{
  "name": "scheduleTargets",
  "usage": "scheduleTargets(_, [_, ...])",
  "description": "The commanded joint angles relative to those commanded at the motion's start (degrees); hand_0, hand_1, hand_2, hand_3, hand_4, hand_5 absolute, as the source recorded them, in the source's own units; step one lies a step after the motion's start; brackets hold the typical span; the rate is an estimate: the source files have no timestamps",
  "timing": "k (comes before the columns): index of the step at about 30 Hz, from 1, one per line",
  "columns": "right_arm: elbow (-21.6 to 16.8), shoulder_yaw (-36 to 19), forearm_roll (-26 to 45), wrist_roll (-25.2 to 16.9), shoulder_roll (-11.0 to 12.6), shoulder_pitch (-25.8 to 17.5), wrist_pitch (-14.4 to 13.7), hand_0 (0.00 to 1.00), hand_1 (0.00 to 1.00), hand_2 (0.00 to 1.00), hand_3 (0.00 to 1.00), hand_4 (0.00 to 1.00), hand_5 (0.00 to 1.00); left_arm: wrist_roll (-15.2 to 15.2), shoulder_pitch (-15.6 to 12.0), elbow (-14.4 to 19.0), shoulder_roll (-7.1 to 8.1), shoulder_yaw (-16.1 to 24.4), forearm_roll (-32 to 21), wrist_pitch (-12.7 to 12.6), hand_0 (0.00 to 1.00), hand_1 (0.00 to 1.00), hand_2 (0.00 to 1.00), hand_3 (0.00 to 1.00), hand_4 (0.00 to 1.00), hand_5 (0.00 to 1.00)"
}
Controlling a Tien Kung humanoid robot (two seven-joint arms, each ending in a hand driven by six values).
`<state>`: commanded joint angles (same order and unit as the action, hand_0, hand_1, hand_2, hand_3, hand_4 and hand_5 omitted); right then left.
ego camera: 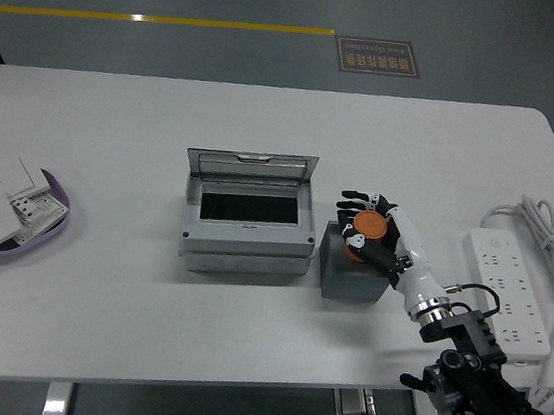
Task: Pick up the cylinder from the cube,place it in the box,flap close box
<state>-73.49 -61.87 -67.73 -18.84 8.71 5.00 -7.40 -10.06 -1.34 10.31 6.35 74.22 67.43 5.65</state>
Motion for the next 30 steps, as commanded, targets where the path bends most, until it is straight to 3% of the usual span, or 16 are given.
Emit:
scheduleTargets(5, [-0.03, 0.16, 0.21, 0.14, 0.02, 0.04, -0.63, 0.694, 0.658, 0.607, 0.662, 0.54, 0.002, 0.12, 0.06, 0.0, 0.0, -0.09, -0.11, 0.01, 0.637, 0.666, 0.583, 0.639, 0.713, 0.286])
scheduleTargets(6, [-0.05, 0.21, 0.27, 0.23, 0.01, 0.04, -0.83, 0.707, 0.645, 0.568, 0.633, 0.367, 0.002, 0.16, 0.07, 0.0, -0.01, -0.14, -0.16, 0.02, 0.637, 0.665, 0.583, 0.639, 0.713, 0.286])
scheduleTargets(11, [-0.13, 0.65, 0.74, 0.46, 0.01, 0.06, -1.6, 0.707, 0.645, 0.568, 0.633, 0.367, 0.002, 0.33, 0.05, 0.0, -0.07, -0.1, -0.27, 0.02, 0.637, 0.665, 0.583, 0.639, 0.713, 0.286])
scheduleTargets(12, [-0.18, 0.74, 0.91, 0.37, -0.01, 0.06, -1.81, 0.64, 0.567, 0.515, 0.528, 0.18, 0.002, 0.36, 0.05, 0.0, -0.08, -0.11, -0.3, 0.02, 0.637, 0.665, 0.583, 0.639, 0.713, 0.286])
scheduleTargets(17, [-1.11, 0.95, 1.47, -0.6, -0.16, 0.22, -3.45, 0.64, 0.567, 0.515, 0.528, 0.18, 0.002, 0.46, 0.07, 0.0, -0.09, 0.05, -0.31, 0.01, 0.637, 0.665, 0.583, 0.639, 0.713, 0.286])
scheduleTargets(18, [-1.39, 0.96, 1.46, -0.71, -0.18, 0.29, -3.76, 0.47, 0.447, 0.403, 0.302, 0.075, 0.002, 0.46, 0.06, 0.0, -0.09, 0.08, -0.3, 0.01, 0.638, 0.665, 0.583, 0.64, 0.713, 0.285])
scheduleTargets(23, [-3.54, 1.56, 0.58, -0.48, -0.1, 0.83, -5.46, 0.47, 0.447, 0.403, 0.302, 0.075, 0.002, 0.39, 0.03, 0.0, -0.09, 0.15, -0.21, 0.0, 0.638, 0.665, 0.583, 0.64, 0.713, 0.285])
scheduleTargets(24, [-4.08, 1.84, 0.26, -0.28, -0.07, 0.95, -5.81, 0.408, 0.396, 0.353, 0.253, 0.047, 0.002, 0.37, 0.02, 0.0, -0.09, 0.17, -0.19, 0.0, 0.638, 0.665, 0.584, 0.64, 0.712, 0.285])
scheduleTargets(29, [-6.43, 4.06, -1.97, 0.89, 0.09, 2.0, -7.04, 0.408, 0.396, 0.353, 0.253, 0.047, 0.002, 0.21, -0.17, 0.0, -0.17, 0.22, -0.13, -0.01, 0.638, 0.665, 0.584, 0.64, 0.712, 0.285])
scheduleTargets(30, [-6.87, 4.63, -2.7, 1.24, 0.07, 2.33, -7.24, 0.371, 0.356, 0.326, 0.238, 0.008, 0.002, 0.15, -0.22, 0.0, -0.19, 0.27, -0.06, -0.01, 0.638, 0.665, 0.584, 0.64, 0.712, 0.284])
